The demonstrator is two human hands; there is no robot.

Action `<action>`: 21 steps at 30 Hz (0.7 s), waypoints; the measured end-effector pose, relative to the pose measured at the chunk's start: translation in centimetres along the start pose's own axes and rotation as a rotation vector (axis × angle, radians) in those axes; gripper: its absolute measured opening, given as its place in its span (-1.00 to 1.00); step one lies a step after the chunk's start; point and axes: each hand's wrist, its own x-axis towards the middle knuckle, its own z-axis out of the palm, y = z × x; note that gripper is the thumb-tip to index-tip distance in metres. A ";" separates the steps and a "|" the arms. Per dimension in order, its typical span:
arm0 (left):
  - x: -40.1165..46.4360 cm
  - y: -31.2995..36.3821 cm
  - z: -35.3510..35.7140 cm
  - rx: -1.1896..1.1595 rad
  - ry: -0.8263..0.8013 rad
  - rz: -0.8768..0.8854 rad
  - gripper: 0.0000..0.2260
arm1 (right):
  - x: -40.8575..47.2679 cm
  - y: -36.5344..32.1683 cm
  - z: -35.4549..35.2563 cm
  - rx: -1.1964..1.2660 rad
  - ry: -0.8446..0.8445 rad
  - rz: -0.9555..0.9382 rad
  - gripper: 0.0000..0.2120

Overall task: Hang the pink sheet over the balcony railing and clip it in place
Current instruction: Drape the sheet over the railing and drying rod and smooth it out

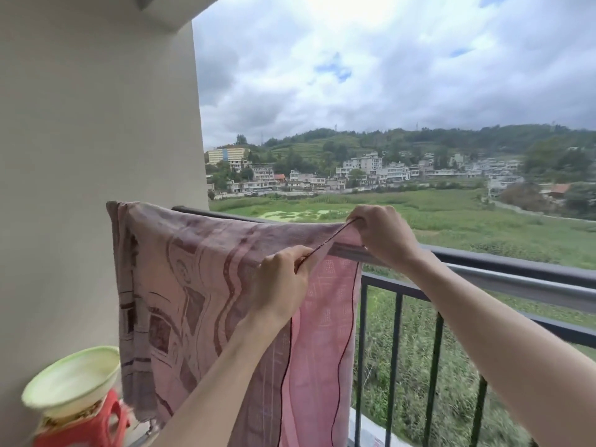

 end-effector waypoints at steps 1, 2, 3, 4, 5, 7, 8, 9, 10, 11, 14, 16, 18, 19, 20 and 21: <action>-0.3 0.6 -0.1 0.003 0.000 0.011 -0.76 | -0.1 -0.3 -0.7 -0.033 -0.008 0.011 -0.77; -0.7 1.3 0.0 0.011 -0.002 0.019 -0.73 | -0.4 -0.4 -1.4 -0.071 -0.018 0.021 -0.77; -1.1 2.0 0.2 0.018 -0.006 0.025 -0.72 | -0.8 -0.4 -2.1 -0.116 -0.031 0.027 -0.77; -1.5 2.5 0.4 0.021 -0.012 0.028 -0.72 | -1.1 -0.4 -2.6 -0.164 -0.046 0.034 -0.77; -1.9 3.0 0.7 0.019 -0.018 0.024 -0.74 | -1.5 -0.4 -3.1 -0.205 -0.059 0.037 -0.78; -2.5 3.9 1.3 0.002 -0.016 0.008 -0.76 | -2.2 -0.3 -4.0 -0.249 -0.072 0.037 -0.79; -2.8 4.3 1.4 -0.011 -0.008 0.000 -0.76 | -2.5 -0.4 -4.3 -0.256 -0.067 0.031 -0.79; -2.9 4.8 1.5 -0.020 0.001 -0.002 -0.78 | -2.7 -0.4 -4.7 -0.254 -0.060 0.024 -0.77; -3.1 5.9 1.8 -0.029 0.010 0.001 -0.80 | -3.2 -0.1 -5.6 -0.249 -0.048 0.018 -0.77; -3.1 6.6 1.8 -0.037 0.013 0.006 -0.82 | -3.2 0.0 -6.2 -0.248 -0.034 0.015 -0.77; -2.7 8.3 1.3 -0.053 0.001 0.033 -0.87 | -3.3 -0.3 -7.8 -0.234 0.008 0.030 -0.78; -2.8 8.9 0.9 -0.071 -0.010 0.054 -0.89 | -3.6 -0.9 -8.5 -0.221 0.040 0.044 -0.77; -3.1 8.5 0.0 -0.099 -0.044 0.065 -0.90 | -3.7 -2.1 -8.5 -0.209 0.051 0.062 -0.77; -3.4 8.7 0.0 -0.107 -0.066 0.071 -0.90 | -4.1 -2.3 -8.9 -0.210 0.045 0.069 -0.76; -3.7 8.4 -0.3 -0.112 -0.087 0.075 -0.89 | -4.4 -2.8 -8.8 -0.219 0.036 0.077 -0.75; -4.0 7.8 -0.8 -0.115 -0.100 0.081 -0.88 | -4.6 -3.4 -8.4 -0.228 0.029 0.088 -0.74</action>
